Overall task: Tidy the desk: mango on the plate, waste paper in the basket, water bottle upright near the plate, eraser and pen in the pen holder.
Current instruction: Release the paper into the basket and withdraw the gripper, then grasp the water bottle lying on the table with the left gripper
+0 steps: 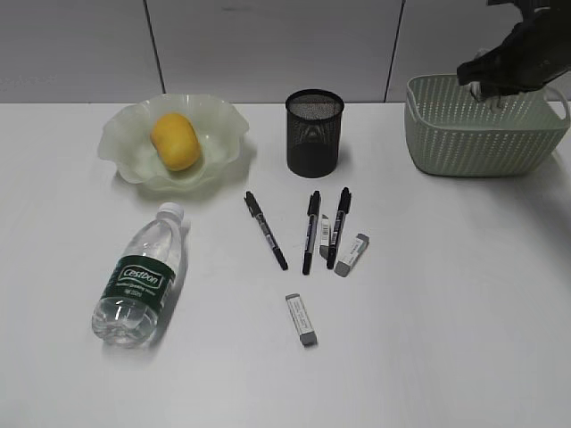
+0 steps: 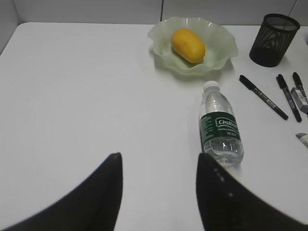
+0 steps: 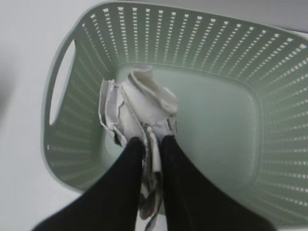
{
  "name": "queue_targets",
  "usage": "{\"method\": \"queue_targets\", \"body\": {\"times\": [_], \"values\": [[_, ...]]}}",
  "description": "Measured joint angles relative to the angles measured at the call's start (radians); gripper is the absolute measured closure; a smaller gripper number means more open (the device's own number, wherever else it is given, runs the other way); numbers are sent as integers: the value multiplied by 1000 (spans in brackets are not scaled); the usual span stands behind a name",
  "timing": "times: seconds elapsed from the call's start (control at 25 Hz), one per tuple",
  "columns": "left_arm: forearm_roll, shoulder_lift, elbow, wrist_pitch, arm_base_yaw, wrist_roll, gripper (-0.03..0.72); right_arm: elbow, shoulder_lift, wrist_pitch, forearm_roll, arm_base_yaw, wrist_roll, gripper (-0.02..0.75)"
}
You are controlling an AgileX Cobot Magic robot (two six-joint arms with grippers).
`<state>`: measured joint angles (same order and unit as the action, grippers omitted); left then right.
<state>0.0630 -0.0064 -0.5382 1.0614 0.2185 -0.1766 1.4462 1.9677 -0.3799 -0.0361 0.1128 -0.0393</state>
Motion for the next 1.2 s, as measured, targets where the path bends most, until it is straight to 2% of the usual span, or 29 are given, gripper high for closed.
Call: {"method": "queue_targets", "body": {"times": [0.04, 0.2, 0.24, 0.28, 0.4, 0.52, 0.72, 0.88, 1.0, 1.2], "values": [[0, 0, 0, 0, 0, 0, 314, 41, 35, -22, -1, -1, 1, 598], [0, 0, 0, 0, 0, 0, 314, 150, 83, -112, -3, -1, 1, 249], [0, 0, 0, 0, 0, 0, 314, 171, 78, -143, -5, -1, 2, 193], [0, 0, 0, 0, 0, 0, 314, 187, 72, -176, -8, -1, 2, 171], [0, 0, 0, 0, 0, 0, 314, 193, 21, -281, -23, -1, 2, 190], [0, 0, 0, 0, 0, 0, 314, 113, -89, -338, -27, -1, 2, 237], [0, 0, 0, 0, 0, 0, 314, -254, -444, -352, -27, 6, 2, 253], [0, 0, 0, 0, 0, 0, 314, -571, -771, -419, -23, 64, 39, 253], [0, 2, 0, 0, 0, 0, 314, -729, -1016, -500, 1, 129, 86, 260], [-1, 71, 0, -1, 0, 0, 314, -836, -1394, -603, 43, 171, 111, 276]]}}
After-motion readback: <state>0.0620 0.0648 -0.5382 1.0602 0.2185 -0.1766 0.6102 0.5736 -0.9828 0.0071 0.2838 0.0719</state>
